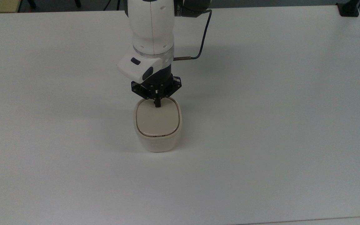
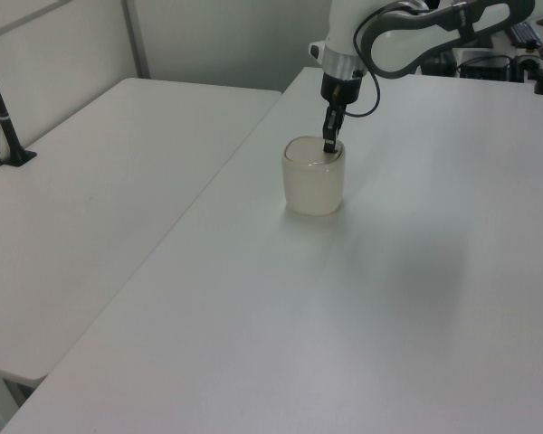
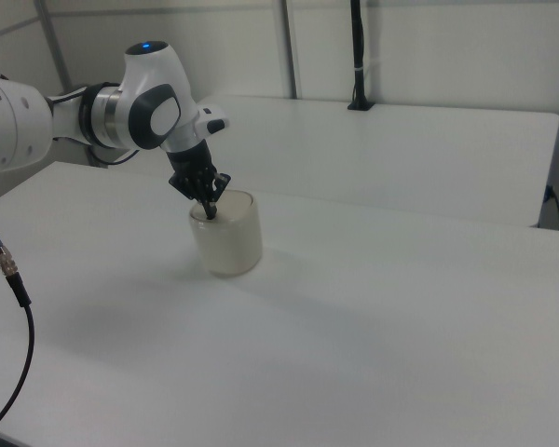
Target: Open the trash bin
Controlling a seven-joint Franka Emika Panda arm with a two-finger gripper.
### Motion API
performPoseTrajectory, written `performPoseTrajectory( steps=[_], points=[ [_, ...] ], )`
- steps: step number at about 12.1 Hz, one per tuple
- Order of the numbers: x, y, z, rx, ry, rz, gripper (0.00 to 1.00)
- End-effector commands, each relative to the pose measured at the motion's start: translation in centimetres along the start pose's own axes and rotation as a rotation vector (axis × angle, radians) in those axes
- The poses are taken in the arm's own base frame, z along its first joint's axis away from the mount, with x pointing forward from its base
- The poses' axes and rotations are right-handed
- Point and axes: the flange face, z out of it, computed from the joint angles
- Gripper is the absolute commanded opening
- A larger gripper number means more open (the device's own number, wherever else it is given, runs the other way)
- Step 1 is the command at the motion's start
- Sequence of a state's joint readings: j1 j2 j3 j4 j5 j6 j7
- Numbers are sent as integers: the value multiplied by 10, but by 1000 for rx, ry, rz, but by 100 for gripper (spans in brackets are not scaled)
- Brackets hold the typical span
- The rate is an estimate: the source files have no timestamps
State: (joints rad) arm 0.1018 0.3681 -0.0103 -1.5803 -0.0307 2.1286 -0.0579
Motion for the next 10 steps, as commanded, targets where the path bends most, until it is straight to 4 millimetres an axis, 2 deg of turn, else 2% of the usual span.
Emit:
performPoseTrajectory(
  steps=[1,5,7,10],
  points=[
    [2,-3,0,-14,11,-17,2],
    [2,-4,2,-14,9,-17,2],
    [2,-4,18,-13,-12,-19,2],
    [2,-1,10,-13,-9,-12,2]
  ],
)
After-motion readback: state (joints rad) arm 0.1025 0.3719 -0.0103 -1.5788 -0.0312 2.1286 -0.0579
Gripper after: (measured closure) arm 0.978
